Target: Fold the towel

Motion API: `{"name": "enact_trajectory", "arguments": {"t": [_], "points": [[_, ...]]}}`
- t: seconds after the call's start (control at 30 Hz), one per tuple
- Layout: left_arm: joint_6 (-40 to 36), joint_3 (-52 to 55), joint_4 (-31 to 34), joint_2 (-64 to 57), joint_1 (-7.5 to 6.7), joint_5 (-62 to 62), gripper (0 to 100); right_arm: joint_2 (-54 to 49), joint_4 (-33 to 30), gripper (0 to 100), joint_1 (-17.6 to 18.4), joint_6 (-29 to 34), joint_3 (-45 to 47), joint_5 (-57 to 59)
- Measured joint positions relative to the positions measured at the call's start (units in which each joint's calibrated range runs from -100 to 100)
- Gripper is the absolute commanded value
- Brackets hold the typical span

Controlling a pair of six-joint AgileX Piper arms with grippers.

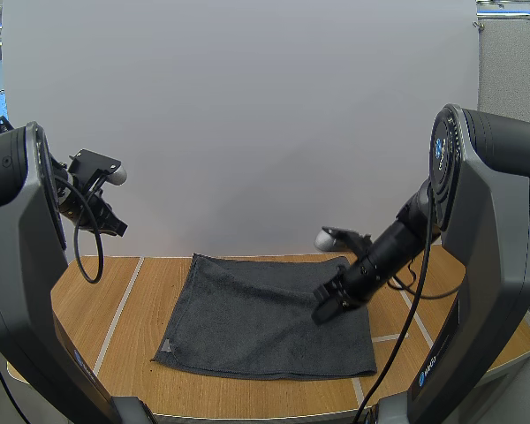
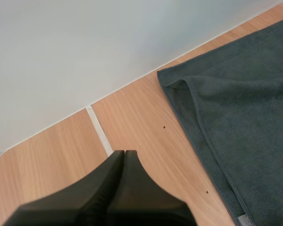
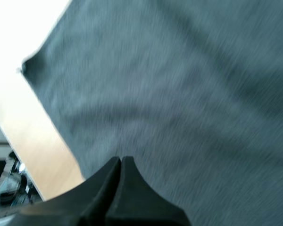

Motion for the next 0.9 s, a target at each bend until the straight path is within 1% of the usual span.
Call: {"name": "enact_trajectory", "arguments": {"t": [0.1,0.23,0.33,0.47,0.9], "points": [[-1.0,-2.2,0.0,1.9,-1.89,-0.2,0,0.0,-2.7,0,0.0,-0.1,2.9,-3.7],[-2.4,-5.1,0.0,4.9,-3.50,-0.3,0,-0.1,-6.2,0,0.0,-0.1,6.6,-10.1],[-2.8,-6.0,0.0,6.5,-3.90,-0.3,0,-0.1,-8.0,0,0.0,-0.1,9.1,-14.2],[-3.0,-6.3,0.0,7.3,-3.99,-0.4,0,-0.1,-9.5,0,0.0,-0.1,10.6,-18.0],[-1.6,-6.7,0.0,7.3,-3.99,-0.5,0,-0.1,-13.7,0,0.0,0.5,10.8,-20.1]]}}
